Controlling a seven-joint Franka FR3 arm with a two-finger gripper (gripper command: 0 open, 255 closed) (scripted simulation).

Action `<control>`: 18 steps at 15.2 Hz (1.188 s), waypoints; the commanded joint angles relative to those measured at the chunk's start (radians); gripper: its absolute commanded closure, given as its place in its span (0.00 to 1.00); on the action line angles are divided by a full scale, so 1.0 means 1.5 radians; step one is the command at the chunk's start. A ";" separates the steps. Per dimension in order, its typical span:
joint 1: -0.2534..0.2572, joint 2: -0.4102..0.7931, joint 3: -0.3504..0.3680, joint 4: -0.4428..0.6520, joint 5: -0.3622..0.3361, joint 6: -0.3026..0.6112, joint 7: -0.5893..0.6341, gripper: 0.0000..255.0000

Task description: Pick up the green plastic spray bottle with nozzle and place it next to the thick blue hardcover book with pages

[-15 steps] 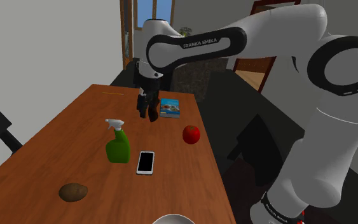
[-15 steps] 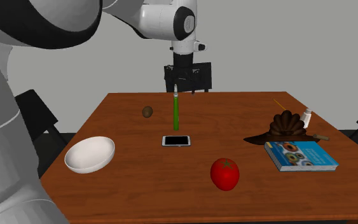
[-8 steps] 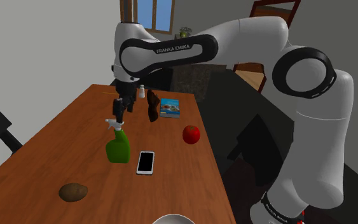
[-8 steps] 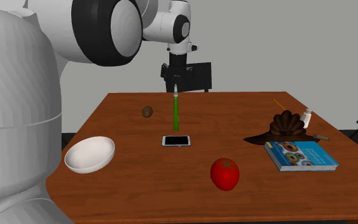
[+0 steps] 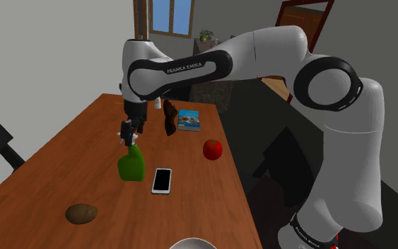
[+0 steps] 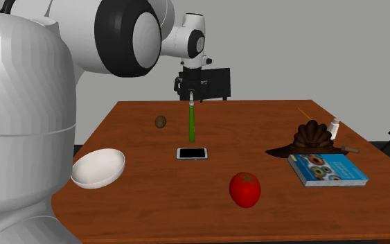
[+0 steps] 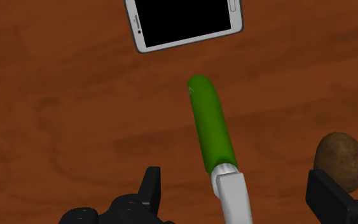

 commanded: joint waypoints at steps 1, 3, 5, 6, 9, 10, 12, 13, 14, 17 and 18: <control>0.001 0.004 0.000 -0.005 -0.001 0.010 0.001 0.00; 0.001 0.004 0.000 -0.005 -0.001 0.010 0.001 0.00; 0.001 0.004 0.000 -0.005 -0.001 0.010 0.001 0.00; 0.001 0.004 0.000 -0.005 -0.001 0.010 0.001 0.00; 0.001 0.004 0.000 -0.005 -0.001 0.010 0.001 1.00; 0.001 0.004 0.000 -0.005 -0.001 0.010 0.001 1.00; 0.001 0.004 0.000 -0.005 -0.001 0.010 0.001 1.00; 0.001 0.004 0.000 -0.005 -0.001 0.010 0.001 1.00; 0.001 0.004 0.000 -0.005 -0.001 0.010 0.001 1.00; 0.001 0.004 0.000 -0.005 -0.001 0.010 0.001 1.00; 0.001 0.004 0.000 -0.005 -0.001 0.010 0.001 1.00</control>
